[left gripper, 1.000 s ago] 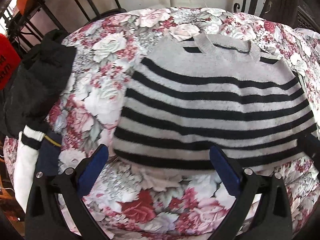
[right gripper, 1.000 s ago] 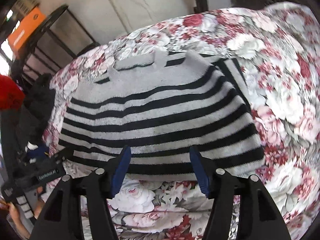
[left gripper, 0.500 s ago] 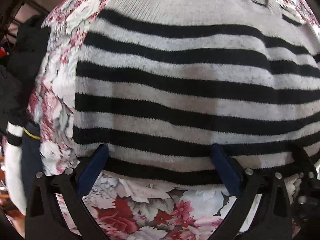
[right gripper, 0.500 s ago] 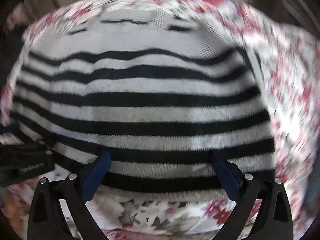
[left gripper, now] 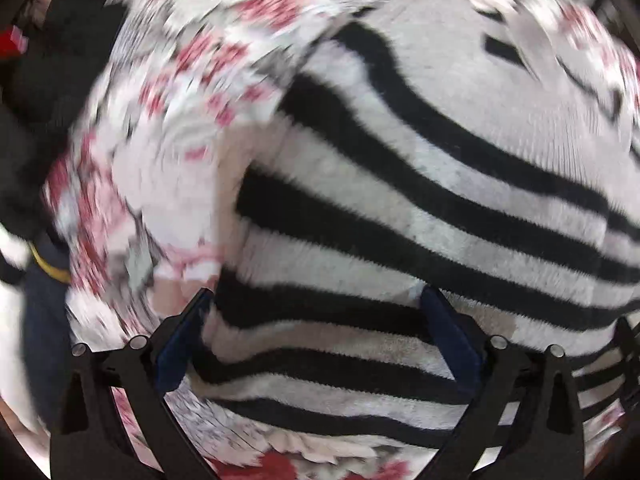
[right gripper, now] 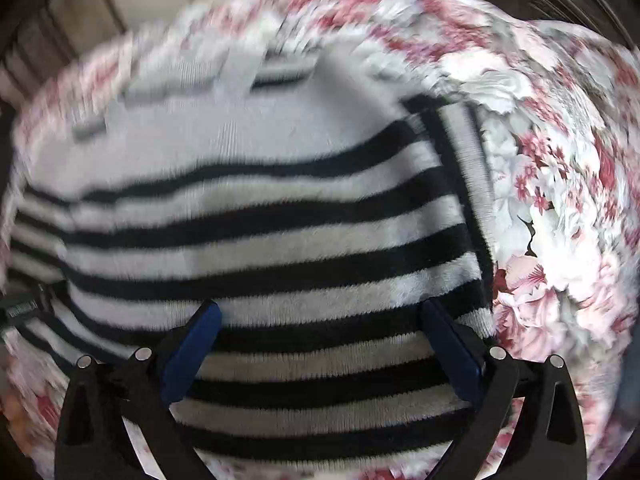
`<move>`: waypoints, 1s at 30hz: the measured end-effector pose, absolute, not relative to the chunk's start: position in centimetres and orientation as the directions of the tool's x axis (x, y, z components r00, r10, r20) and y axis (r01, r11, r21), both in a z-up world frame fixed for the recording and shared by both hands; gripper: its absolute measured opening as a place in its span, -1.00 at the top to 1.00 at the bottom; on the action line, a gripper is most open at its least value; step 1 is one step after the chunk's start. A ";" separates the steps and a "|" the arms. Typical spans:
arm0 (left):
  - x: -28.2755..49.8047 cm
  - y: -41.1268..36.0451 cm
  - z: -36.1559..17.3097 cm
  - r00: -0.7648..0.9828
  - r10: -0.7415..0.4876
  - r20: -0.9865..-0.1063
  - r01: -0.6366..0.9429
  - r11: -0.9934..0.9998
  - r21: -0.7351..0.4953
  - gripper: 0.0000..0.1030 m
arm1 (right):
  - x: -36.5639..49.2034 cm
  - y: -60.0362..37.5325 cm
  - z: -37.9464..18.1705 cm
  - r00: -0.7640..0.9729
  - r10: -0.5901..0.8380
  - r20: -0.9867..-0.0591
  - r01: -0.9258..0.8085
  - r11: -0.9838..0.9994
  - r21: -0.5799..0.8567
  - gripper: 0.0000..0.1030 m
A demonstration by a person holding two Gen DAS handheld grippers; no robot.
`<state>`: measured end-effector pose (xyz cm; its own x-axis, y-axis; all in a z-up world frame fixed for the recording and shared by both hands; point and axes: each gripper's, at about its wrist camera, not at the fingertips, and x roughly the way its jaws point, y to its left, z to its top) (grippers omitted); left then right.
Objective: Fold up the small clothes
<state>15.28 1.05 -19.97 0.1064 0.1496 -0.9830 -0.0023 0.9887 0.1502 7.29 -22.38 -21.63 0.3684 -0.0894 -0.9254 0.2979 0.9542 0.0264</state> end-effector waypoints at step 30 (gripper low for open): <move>13.8 -5.9 -18.5 0.250 0.030 -0.968 0.198 0.977 0.082 -0.92 | 7.0 -21.7 -17.6 0.431 -0.080 -0.899 0.274 0.961 0.045 -0.93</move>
